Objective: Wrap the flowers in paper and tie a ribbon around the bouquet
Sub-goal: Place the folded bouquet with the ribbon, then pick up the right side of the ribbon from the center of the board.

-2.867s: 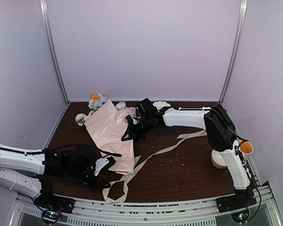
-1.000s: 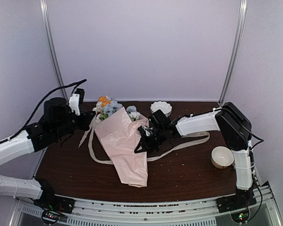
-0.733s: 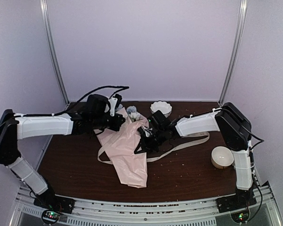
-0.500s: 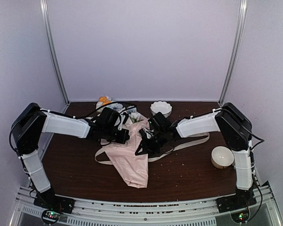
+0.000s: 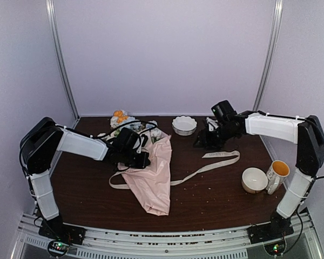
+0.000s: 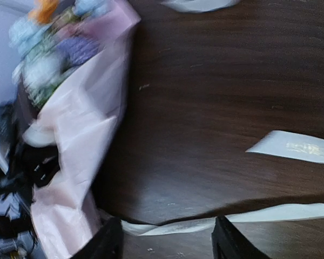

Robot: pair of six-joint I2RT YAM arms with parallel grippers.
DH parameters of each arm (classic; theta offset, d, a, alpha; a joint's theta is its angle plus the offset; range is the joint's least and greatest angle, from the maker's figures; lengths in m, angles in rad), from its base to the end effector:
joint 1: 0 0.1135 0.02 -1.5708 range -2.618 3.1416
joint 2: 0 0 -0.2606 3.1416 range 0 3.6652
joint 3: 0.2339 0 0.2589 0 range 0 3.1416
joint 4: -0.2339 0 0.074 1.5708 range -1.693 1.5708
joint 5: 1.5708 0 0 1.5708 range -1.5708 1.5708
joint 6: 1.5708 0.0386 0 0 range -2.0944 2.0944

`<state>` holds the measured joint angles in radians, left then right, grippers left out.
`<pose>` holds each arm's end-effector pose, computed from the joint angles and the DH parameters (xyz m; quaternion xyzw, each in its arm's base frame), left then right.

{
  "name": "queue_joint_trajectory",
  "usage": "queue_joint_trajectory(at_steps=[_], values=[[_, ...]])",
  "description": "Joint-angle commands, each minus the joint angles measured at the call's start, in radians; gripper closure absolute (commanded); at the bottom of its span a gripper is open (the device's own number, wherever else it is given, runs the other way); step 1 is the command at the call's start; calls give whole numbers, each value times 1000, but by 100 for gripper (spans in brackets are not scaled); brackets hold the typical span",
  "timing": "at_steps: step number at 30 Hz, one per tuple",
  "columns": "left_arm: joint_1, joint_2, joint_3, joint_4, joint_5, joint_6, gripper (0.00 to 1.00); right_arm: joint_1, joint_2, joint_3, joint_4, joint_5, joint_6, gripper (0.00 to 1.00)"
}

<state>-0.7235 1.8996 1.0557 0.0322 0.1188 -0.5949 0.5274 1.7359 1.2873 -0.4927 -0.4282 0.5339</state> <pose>0.2920 -0.2640 0.1303 0.0815 0.9239 -0.2701 0.2586 0.3203 0.2051 0.2272 -0.0627 0.9294 0.3273 0.1587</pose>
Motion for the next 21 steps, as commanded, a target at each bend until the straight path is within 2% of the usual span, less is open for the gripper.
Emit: queue_joint_trajectory(at_steps=[1, 3, 5, 10, 14, 16, 18, 19, 21], values=[[2, 16, -15, 39, 24, -14, 100, -208, -39, -22, -249, 313, -152, 35], [1, 16, -13, 38, 24, -10, 100, -273, -22, -9, -283, 402, -178, 31], [2, 15, -7, 34, 26, -6, 100, -326, 15, 7, -306, 427, -199, 29], [1, 13, 2, 27, 32, 0, 100, -366, 171, 91, -374, 351, -247, 28], [2, 10, 1, 23, 29, 5, 100, -366, 224, 118, -385, 297, -259, 35], [1, 10, 2, 18, 27, 9, 100, -366, 235, 122, -387, 290, -262, 44], [2, 10, 5, 14, 26, 14, 100, -370, 239, 125, -385, 294, -266, 64], [2, 9, 7, 12, 26, 16, 100, -374, 234, 124, -379, 298, -265, 78], [2, 8, 10, 7, 25, 19, 100, -384, 219, 129, -371, 335, -264, 94]])
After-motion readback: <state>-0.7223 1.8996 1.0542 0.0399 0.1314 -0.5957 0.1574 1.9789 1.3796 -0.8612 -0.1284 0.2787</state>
